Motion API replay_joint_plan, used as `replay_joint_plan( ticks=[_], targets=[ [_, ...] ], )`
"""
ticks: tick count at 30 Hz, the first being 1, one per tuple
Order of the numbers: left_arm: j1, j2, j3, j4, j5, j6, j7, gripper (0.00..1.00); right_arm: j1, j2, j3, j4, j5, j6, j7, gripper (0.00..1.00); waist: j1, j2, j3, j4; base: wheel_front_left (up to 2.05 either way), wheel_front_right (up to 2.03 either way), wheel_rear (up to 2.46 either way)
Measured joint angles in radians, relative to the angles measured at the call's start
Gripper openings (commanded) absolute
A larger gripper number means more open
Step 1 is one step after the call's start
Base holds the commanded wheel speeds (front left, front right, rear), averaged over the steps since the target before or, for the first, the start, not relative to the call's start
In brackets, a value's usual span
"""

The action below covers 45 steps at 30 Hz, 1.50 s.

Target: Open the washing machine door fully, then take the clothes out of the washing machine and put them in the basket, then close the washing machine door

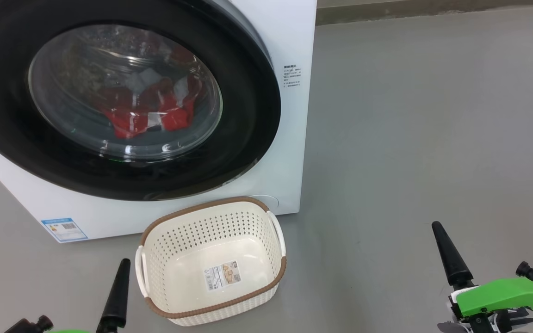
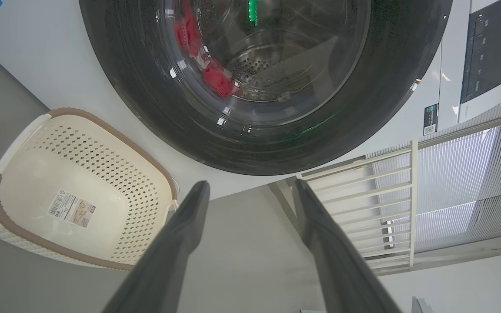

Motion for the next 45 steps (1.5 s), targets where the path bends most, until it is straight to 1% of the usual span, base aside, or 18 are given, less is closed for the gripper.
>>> replay_joint_plan(
  ticks=[7,15,25,35,45],
  targets=[
    [-0.005,0.000,-0.008,-0.016,0.115,0.000,-0.018,1.00,-0.005,-0.005,0.018,-0.019,-0.119,0.000,-0.024,1.00,0.0000,0.0000,0.004,-0.002,0.00,0.00,0.00],
    [-0.014,0.000,-0.019,-0.023,0.212,0.009,-0.044,1.00,-0.016,-0.010,0.020,-0.050,-0.250,0.000,-0.046,1.00,0.0000,0.0000,0.006,-0.002,0.00,0.00,0.00],
    [-0.023,0.000,-0.023,-0.044,0.326,0.009,-0.071,1.00,-0.024,-0.010,0.035,-0.071,-0.375,0.000,-0.072,1.00,-0.0001,0.0000,0.011,-0.009,0.00,0.00,0.00],
    [-0.024,0.001,-0.035,-0.053,0.451,0.026,-0.100,1.00,-0.033,-0.003,0.021,-0.074,-0.490,0.000,-0.104,1.00,-0.0001,0.0000,0.012,-0.009,0.00,0.00,0.00],
    [-0.032,0.001,-0.040,-0.069,0.560,0.027,-0.128,1.00,-0.036,-0.003,0.035,-0.098,-0.599,0.000,-0.132,1.00,-0.0001,0.0000,0.005,-0.009,0.00,0.00,0.00]
  ],
)
